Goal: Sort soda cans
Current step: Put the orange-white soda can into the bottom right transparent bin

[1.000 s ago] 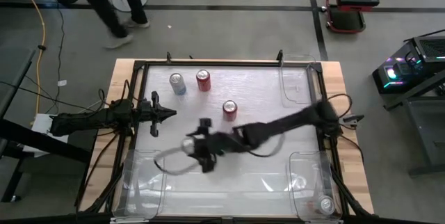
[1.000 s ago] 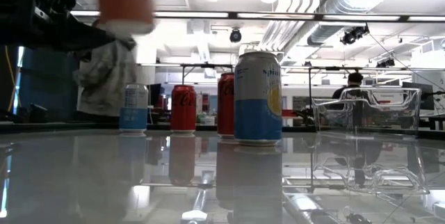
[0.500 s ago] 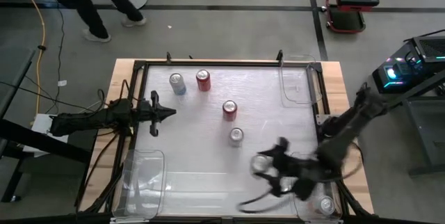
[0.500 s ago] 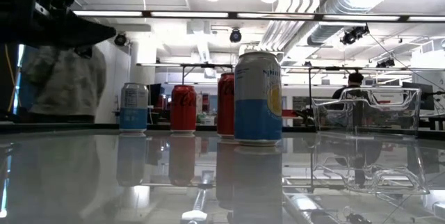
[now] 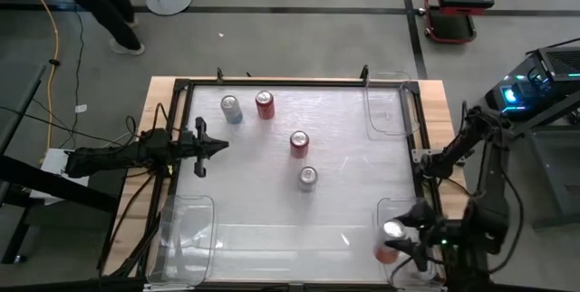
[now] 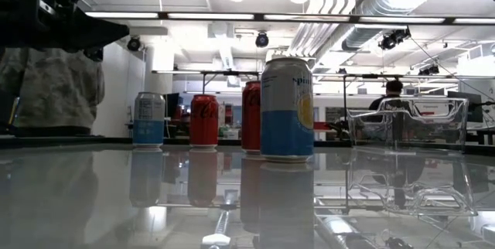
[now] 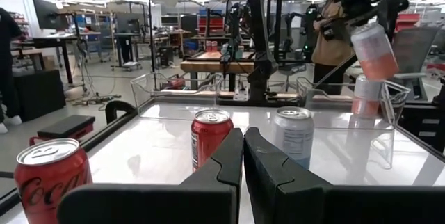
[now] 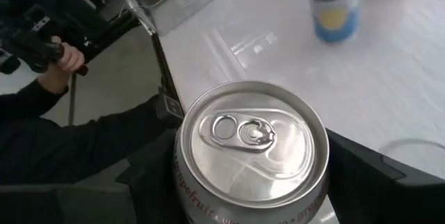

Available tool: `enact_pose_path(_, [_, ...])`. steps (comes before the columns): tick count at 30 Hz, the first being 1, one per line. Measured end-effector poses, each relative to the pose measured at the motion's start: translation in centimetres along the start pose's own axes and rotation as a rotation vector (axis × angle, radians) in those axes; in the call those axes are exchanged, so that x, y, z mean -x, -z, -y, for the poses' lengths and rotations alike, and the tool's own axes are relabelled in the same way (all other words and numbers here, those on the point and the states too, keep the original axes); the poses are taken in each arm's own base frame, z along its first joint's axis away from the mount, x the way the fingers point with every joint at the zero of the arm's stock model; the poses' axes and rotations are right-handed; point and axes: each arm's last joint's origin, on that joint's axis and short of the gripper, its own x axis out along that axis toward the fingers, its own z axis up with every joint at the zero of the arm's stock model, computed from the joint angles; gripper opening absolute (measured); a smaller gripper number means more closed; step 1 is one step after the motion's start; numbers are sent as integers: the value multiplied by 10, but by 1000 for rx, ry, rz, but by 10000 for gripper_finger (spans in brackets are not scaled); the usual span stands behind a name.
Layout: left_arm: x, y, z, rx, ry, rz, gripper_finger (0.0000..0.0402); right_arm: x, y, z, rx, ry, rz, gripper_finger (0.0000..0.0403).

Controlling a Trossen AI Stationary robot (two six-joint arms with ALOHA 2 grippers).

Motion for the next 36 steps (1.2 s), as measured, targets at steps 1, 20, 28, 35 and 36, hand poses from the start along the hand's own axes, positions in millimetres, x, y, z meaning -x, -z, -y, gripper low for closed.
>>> enact_pose_path(1, [0, 0, 0, -11, 0, 0, 5, 3, 3, 3, 1, 15, -9, 283])
enact_pose_path(20, [0, 0, -1, 2, -49, -2, 5, -2, 64, -1, 4, 94, -180, 283])
enact_pose_path(28, [0, 0, -2, 1, -57, -2, 5, -16, 69, -5, 83, 119, -174, 284])
enact_pose_path(35, [0, 0, -2, 1, -77, -3, 5, -32, 76, -10, 107, 149, -218, 292])
enact_pose_path(36, [0, 0, -2, 1, -84, -3, 5, -34, 78, -11, 102, 148, -223, 292])
